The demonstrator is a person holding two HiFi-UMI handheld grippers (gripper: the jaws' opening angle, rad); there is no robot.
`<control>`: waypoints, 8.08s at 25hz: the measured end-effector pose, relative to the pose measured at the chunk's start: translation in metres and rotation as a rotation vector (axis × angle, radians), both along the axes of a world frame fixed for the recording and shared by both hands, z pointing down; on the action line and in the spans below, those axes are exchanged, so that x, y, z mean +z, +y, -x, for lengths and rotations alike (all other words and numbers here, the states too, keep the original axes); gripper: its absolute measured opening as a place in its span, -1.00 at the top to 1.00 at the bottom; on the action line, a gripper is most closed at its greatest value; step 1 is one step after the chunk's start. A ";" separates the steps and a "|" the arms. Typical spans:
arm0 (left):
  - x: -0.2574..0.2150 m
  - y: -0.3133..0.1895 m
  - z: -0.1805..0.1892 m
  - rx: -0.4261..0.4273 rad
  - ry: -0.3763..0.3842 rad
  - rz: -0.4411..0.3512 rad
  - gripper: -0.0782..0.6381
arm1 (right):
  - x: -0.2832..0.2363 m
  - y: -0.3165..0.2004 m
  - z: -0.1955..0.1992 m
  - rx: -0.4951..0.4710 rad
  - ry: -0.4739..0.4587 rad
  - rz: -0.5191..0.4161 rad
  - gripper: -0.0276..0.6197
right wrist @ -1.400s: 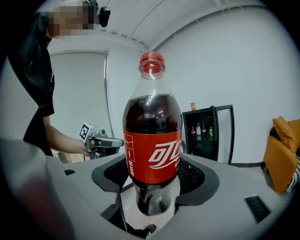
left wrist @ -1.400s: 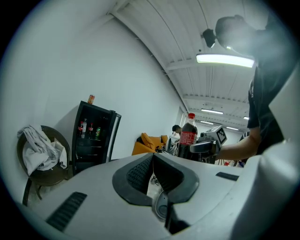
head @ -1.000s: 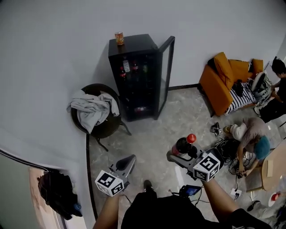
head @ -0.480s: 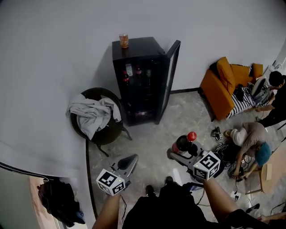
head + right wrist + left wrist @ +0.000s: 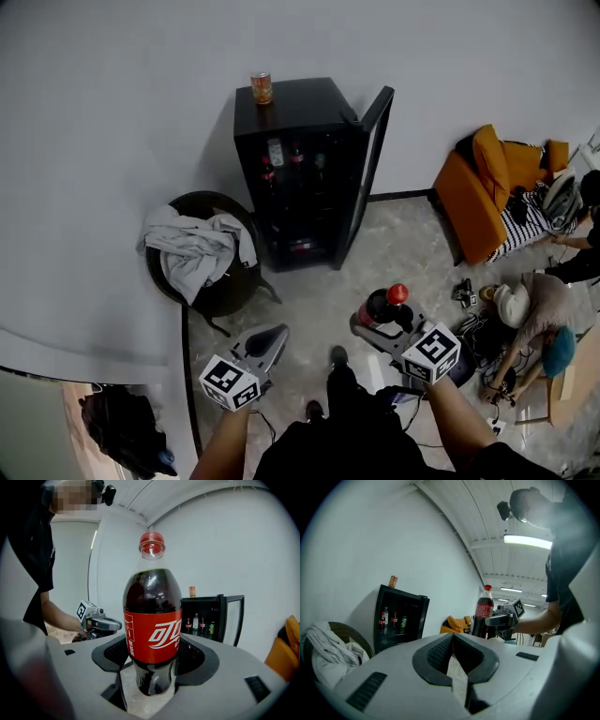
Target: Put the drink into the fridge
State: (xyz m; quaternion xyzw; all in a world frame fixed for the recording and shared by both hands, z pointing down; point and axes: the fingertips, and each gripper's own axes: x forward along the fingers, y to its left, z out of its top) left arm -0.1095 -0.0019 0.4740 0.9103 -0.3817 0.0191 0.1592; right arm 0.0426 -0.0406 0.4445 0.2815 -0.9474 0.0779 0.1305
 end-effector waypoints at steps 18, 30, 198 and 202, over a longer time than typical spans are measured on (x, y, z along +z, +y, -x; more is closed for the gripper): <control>-0.011 -0.181 -0.038 -0.099 0.017 0.029 0.75 | -0.003 -0.177 0.008 -0.192 -0.034 0.006 -0.07; 0.007 -0.247 -0.020 -0.069 0.037 0.037 0.75 | 0.008 -0.253 0.048 -0.183 -0.013 -0.027 -0.07; -0.049 0.075 -0.082 0.166 0.189 -0.020 0.75 | -0.038 0.096 -0.005 -0.222 -0.214 -0.029 0.82; -0.049 0.107 -0.102 0.202 0.210 -0.022 0.75 | -0.026 0.111 -0.018 -0.215 -0.209 -0.004 0.82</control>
